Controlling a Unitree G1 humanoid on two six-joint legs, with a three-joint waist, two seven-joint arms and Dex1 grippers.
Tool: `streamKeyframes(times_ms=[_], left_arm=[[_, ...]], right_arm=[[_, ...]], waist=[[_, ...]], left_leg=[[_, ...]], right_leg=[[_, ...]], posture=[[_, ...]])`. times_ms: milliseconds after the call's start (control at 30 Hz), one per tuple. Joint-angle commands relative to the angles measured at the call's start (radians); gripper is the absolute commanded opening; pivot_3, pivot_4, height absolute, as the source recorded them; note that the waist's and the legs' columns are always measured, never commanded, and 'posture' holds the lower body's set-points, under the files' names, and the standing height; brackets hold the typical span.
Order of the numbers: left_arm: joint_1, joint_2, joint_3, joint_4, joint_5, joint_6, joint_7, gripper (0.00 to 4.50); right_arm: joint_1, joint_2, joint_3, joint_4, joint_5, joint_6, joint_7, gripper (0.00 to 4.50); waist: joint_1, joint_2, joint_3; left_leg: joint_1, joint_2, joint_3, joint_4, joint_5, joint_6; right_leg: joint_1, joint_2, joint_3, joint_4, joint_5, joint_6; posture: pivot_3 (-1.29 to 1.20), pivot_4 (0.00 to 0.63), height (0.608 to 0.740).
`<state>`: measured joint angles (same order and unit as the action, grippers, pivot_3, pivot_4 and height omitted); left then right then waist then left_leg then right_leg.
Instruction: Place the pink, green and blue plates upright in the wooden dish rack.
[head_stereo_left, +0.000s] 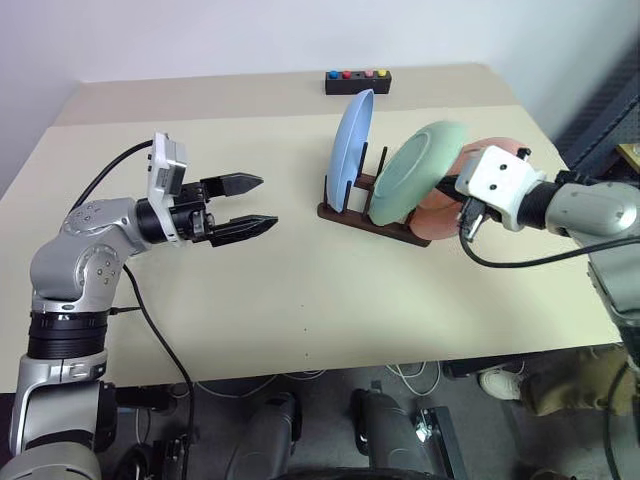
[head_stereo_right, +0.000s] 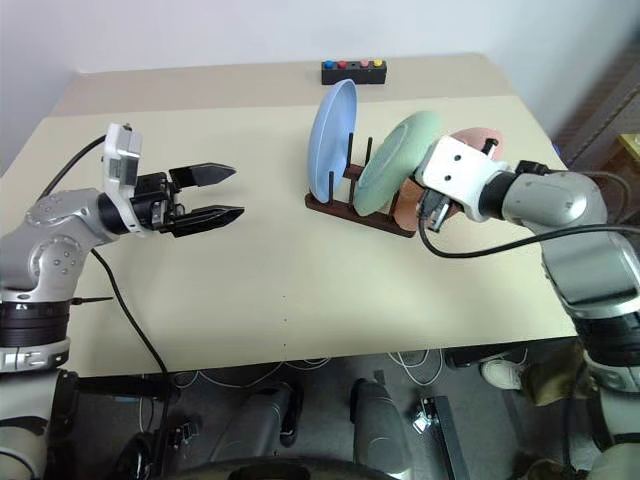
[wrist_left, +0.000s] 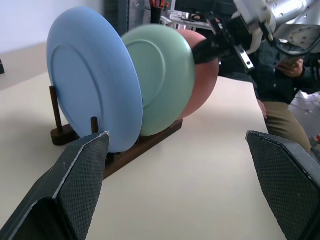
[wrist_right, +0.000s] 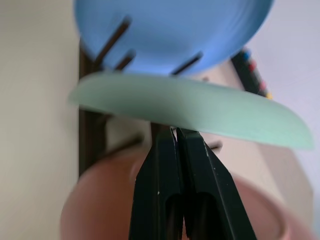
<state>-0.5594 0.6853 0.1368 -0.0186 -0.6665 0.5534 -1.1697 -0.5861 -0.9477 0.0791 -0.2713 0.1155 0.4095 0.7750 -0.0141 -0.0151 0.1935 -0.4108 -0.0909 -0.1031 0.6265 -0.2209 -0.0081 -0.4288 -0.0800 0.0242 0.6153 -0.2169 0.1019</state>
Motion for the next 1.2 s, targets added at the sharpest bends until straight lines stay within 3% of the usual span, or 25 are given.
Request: streamKeyframes(times_ms=[33,200,533,600,933,1200], left_arm=[[-0.008,0.006,0.025,-0.013,-0.009,-0.016,0.003,4.5],[-0.009,0.005,0.023,-0.009,-0.005,-0.019,0.004,4.5],[-0.003,0.005,0.024,-0.014,-0.008,-0.016,0.011,4.5],[-0.003,0.004,0.023,-0.016,-0.011,-0.014,0.01,4.5],[0.01,0.035,0.005,-0.036,-0.035,0.028,-0.057,4.5],[0.013,0.034,-0.029,-0.051,-0.02,0.019,-0.083,4.5]], right_arm=[[-0.081,0.042,-0.013,-0.01,-0.035,-0.031,-0.031,0.05],[-0.136,0.104,-0.023,0.002,-0.037,-0.046,-0.034,0.05],[-0.24,0.09,-0.125,0.178,-0.143,-0.134,-0.164,0.05],[-0.244,0.035,-0.148,0.24,-0.194,-0.167,-0.191,0.05],[-0.103,-0.241,-0.225,0.434,-0.321,-0.269,-0.185,0.05],[0.213,-0.28,-0.318,0.247,-0.169,-0.073,0.078,0.05]], waist=[[0.001,0.0,0.0],[0.003,0.0,0.0],[0.0,0.0,0.0],[0.001,0.0,0.0],[0.0,0.0,0.0],[-0.003,0.004,0.0]], left_leg=[[0.0,0.0,0.0,0.0,0.0,0.0],[0.0,0.0,0.0,0.0,0.0,0.0],[0.0,-0.001,0.0,0.0,0.0,0.0],[0.0,-0.001,0.0,0.0,0.0,0.0],[0.0,-0.001,0.001,0.0,0.0,0.001],[0.002,0.0,0.004,0.002,-0.001,0.001]], right_leg=[[0.0,0.0,0.0,0.0,0.0,0.0],[0.0,0.0,0.0,0.0,0.0,0.0],[-0.001,0.0,0.0,0.001,0.0,0.0],[-0.001,0.0,0.0,0.002,0.0,0.0],[0.0,0.0,0.0,0.002,0.0,0.0],[0.001,0.0,0.002,0.004,0.0,0.0]], posture=[[0.0,0.15,0.74],[0.0,0.15,0.74],[0.0,0.15,0.74],[0.0,0.15,0.74],[0.0,0.15,0.74],[0.0,0.15,0.74]])
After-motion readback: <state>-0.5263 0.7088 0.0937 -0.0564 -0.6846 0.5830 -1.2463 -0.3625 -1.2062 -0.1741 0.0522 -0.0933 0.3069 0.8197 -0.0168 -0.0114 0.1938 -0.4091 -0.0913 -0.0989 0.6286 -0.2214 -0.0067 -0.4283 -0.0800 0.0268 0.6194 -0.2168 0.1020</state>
